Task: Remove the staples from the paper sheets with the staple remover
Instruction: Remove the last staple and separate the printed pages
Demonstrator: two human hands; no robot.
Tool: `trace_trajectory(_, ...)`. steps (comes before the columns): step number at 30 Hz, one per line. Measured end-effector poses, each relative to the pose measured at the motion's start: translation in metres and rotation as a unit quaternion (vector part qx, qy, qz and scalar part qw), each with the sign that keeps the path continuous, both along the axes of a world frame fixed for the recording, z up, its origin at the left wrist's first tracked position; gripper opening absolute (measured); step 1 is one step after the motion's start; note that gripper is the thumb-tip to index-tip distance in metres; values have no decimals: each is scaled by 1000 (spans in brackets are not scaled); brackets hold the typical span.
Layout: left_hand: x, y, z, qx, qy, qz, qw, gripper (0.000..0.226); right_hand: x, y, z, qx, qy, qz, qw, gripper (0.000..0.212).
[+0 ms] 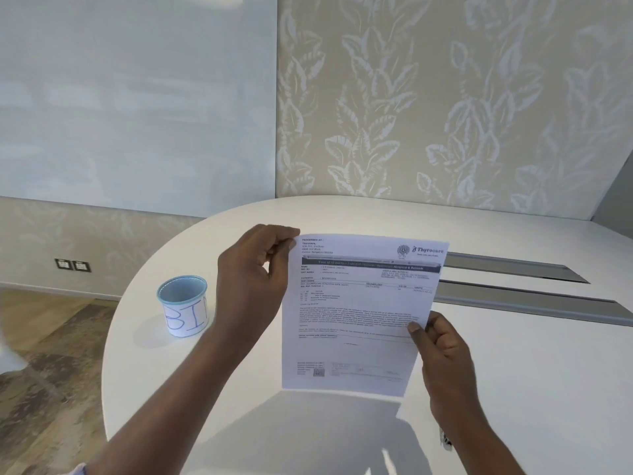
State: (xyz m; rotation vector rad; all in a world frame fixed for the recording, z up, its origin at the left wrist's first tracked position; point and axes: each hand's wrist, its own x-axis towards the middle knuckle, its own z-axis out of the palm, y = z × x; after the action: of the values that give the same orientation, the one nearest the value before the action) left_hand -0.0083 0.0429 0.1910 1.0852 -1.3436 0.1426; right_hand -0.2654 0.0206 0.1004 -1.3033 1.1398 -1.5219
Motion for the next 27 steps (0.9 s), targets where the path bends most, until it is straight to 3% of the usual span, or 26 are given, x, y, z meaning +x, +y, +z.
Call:
trace_trajectory(4, 10, -3, 17, 83, 19, -12, 996, 20, -13, 7, 11, 5, 1, 45, 999, 23)
trace_trajectory(8, 30, -21, 9, 220, 50, -28, 974, 19, -25, 16, 1, 86, 59, 90, 990, 20)
trace_trajectory(14, 42, -43, -64, 384, 78, -36, 919, 23, -29, 36, -34, 175, 223, 69, 956, 20)
trace_trajectory(16, 45, -43, -89, 422, 82, -32, 902, 21, -34, 38, -41, 139, 331, 9, 933, 16)
trace_trajectory(19, 50, -41, -119, 457, 101, -36, 883, 18, -47, 38, -42, 60, 423, -111, 897, 5)
trace_trajectory(20, 51, -40, -128, 466, 106, -37, 878, 18, -52, 37, -44, 51, 450, -149, 879, 15)
trace_trajectory(24, 52, -37, -147, 483, 114, -34, 868, 16, -66, 24, -54, 176, 550, -186, 795, 66)
trace_trajectory(27, 50, -36, -156, 489, 120, -34, 863, 15, -67, 15, -67, 237, 576, -142, 769, 62)
